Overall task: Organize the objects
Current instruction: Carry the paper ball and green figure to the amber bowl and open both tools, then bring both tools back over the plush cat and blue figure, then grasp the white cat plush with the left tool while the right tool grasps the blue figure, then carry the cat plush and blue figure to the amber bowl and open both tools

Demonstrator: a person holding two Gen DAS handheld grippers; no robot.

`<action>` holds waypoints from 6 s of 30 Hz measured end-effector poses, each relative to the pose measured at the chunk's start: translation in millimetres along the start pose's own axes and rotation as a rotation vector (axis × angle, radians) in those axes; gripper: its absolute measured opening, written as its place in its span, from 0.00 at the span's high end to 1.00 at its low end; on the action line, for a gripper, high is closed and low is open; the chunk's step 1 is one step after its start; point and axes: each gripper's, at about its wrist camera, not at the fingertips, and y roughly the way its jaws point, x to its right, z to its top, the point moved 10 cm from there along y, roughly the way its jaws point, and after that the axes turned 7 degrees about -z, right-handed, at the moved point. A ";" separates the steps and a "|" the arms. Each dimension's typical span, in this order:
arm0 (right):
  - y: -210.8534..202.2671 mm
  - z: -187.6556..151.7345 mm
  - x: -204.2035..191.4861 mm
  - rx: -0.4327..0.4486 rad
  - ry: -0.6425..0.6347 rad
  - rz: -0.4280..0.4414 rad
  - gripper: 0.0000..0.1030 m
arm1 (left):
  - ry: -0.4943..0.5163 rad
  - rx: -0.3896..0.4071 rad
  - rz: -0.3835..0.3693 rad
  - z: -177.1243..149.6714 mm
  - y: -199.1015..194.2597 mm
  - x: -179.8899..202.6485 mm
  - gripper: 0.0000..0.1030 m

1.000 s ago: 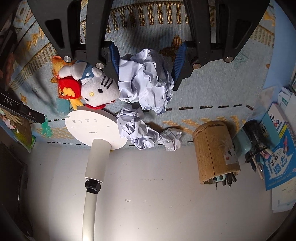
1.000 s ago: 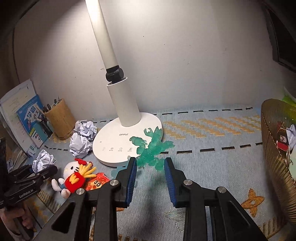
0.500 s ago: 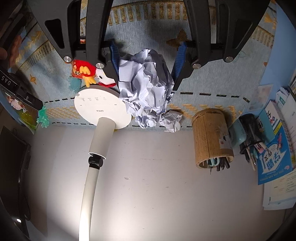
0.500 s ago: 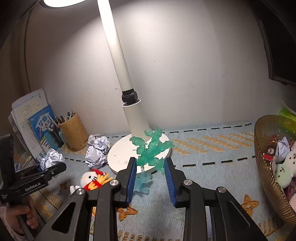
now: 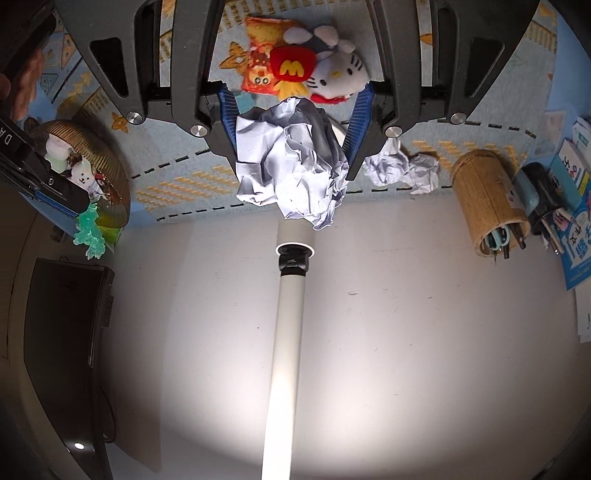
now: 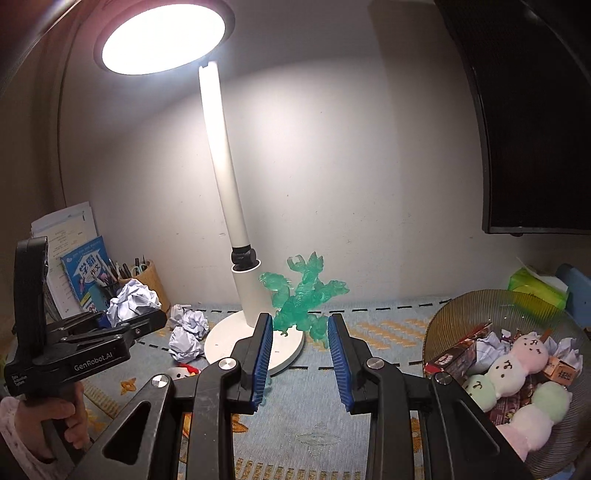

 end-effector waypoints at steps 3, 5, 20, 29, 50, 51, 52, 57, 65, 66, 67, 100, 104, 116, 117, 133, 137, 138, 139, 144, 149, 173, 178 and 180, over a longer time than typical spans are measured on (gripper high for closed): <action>-10.5 13.4 20.7 0.028 0.011 -0.033 0.71 | 0.041 0.011 -0.039 14.7 7.9 29.0 0.54; -16.7 21.6 37.3 0.039 0.028 -0.050 0.71 | 0.068 0.023 -0.068 24.7 12.1 50.1 0.54; -40.8 45.9 176.7 0.053 0.110 -0.266 0.71 | 0.248 0.034 -0.317 53.5 44.7 209.9 0.54; -38.0 43.5 230.4 -0.009 0.169 -0.303 0.71 | 0.329 -0.049 -0.412 26.9 69.3 269.5 0.54; 27.0 13.5 243.8 -0.167 0.171 -0.311 0.64 | 0.347 -0.231 -0.471 -23.2 131.7 299.3 0.50; 30.4 10.8 245.1 -0.184 0.182 -0.308 0.53 | 0.337 -0.275 -0.497 -29.3 134.1 299.6 0.37; 34.0 8.1 246.8 -0.207 0.192 -0.312 0.07 | 0.331 -0.320 -0.512 -34.7 137.4 299.4 0.16; 28.6 14.4 244.2 -0.134 0.241 -0.288 0.00 | 0.328 -0.285 -0.464 -24.4 125.7 283.9 0.00; 4.2 34.7 223.6 -0.098 0.270 -0.283 0.00 | 0.309 -0.221 -0.427 9.9 78.6 248.5 0.00; 0.6 38.0 218.5 -0.092 0.272 -0.274 0.00 | 0.308 -0.215 -0.420 13.6 74.1 242.2 0.00; -3.7 41.6 212.6 -0.086 0.275 -0.264 0.00 | 0.306 -0.210 -0.410 18.2 67.4 235.1 0.00; 110.5 -94.9 -56.2 -0.424 -0.036 -0.039 0.00 | -0.078 -0.376 -0.067 -113.5 71.2 -54.9 0.00; 134.1 -111.8 -62.9 -0.461 -0.012 -0.029 0.00 | -0.096 -0.373 -0.087 -115.7 84.6 -52.7 0.00; 147.0 -131.5 -63.7 -0.513 -0.020 -0.058 0.00 | -0.111 -0.377 -0.095 -117.0 91.4 -52.7 0.00; 146.9 -132.2 -63.8 -0.512 -0.020 -0.058 0.00 | -0.111 -0.377 -0.094 -117.2 91.6 -52.6 0.00; 139.1 -134.0 -64.0 -0.458 0.046 -0.024 0.62 | -0.088 -0.237 -0.066 -99.3 72.4 -49.2 0.54; 131.9 -129.3 -65.0 -0.413 0.067 -0.008 0.62 | -0.094 -0.192 -0.052 -93.2 66.8 -52.8 0.54; 129.3 -126.9 -64.7 -0.403 0.062 -0.012 0.62 | -0.103 -0.183 -0.047 -91.9 65.4 -55.6 0.53; 128.0 -125.5 -65.4 -0.395 0.054 -0.017 0.62 | -0.113 -0.177 -0.044 -91.4 64.7 -58.0 0.53; 121.6 -118.1 -68.9 -0.366 0.015 -0.020 0.62 | -0.138 -0.147 -0.036 -87.8 59.8 -63.5 0.53; 112.2 -110.2 -70.6 -0.319 0.003 -0.004 0.62 | -0.108 -0.118 -0.018 -83.9 54.2 -59.5 0.53; -11.4 6.2 38.2 -0.044 0.172 0.007 0.62 | -0.039 0.084 -0.129 10.4 13.0 47.1 0.53; -32.8 29.9 71.1 0.000 0.180 -0.024 0.62 | 0.038 0.102 -0.209 30.3 13.3 102.1 0.53; -38.9 37.6 85.0 0.009 0.175 -0.044 0.62 | 0.069 0.100 -0.247 37.4 15.0 126.3 0.53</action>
